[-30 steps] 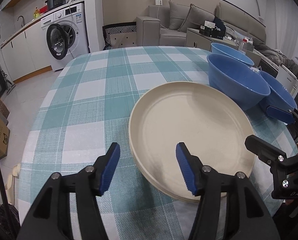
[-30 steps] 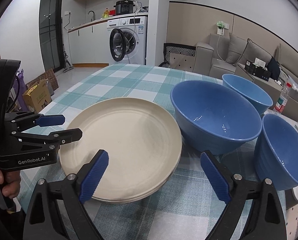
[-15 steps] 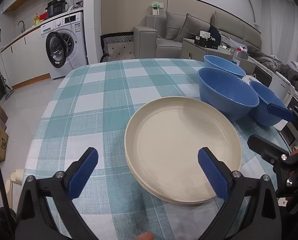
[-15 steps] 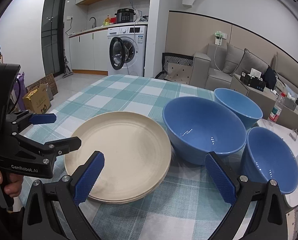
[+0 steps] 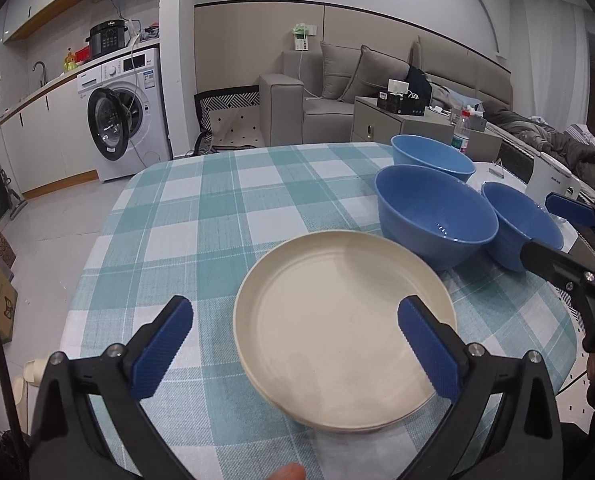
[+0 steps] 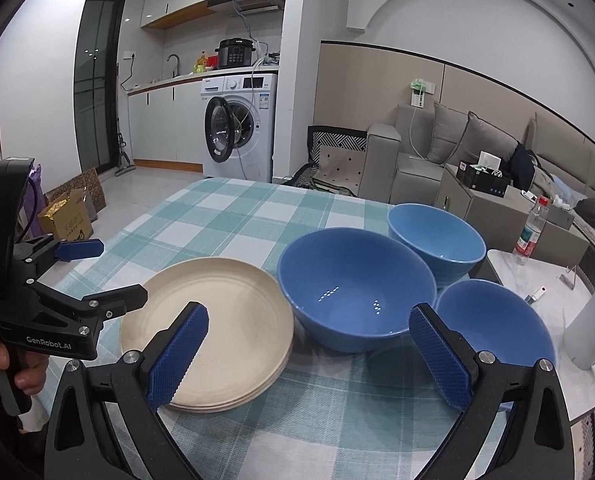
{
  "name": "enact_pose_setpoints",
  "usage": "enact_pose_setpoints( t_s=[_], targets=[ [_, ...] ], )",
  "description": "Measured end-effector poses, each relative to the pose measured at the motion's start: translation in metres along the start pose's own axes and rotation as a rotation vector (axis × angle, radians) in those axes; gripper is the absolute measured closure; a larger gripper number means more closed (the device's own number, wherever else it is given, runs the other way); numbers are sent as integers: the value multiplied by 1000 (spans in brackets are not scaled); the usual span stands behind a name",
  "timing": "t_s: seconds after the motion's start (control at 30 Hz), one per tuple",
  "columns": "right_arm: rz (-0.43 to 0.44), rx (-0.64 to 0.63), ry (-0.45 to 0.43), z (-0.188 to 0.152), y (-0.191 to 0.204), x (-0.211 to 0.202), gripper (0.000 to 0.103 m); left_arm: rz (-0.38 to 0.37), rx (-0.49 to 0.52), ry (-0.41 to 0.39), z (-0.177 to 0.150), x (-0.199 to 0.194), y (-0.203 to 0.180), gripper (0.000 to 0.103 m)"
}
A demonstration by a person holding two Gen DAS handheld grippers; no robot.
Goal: Organize plates and bowls
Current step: 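Withdraw both tools from the plates and move them toward the blue bowls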
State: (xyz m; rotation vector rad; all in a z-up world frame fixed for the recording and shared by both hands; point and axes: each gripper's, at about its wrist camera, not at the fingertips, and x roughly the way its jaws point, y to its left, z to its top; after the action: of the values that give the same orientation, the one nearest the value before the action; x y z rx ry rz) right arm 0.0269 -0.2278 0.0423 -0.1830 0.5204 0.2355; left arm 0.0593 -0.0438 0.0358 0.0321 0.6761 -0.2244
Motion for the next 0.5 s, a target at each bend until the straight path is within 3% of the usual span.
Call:
enact_pose_setpoints(
  t_s=[0.5],
  targets=[
    [-46,43,-41,19,-63,-24,1,-37,50,-46,46,6,-36,0]
  ],
)
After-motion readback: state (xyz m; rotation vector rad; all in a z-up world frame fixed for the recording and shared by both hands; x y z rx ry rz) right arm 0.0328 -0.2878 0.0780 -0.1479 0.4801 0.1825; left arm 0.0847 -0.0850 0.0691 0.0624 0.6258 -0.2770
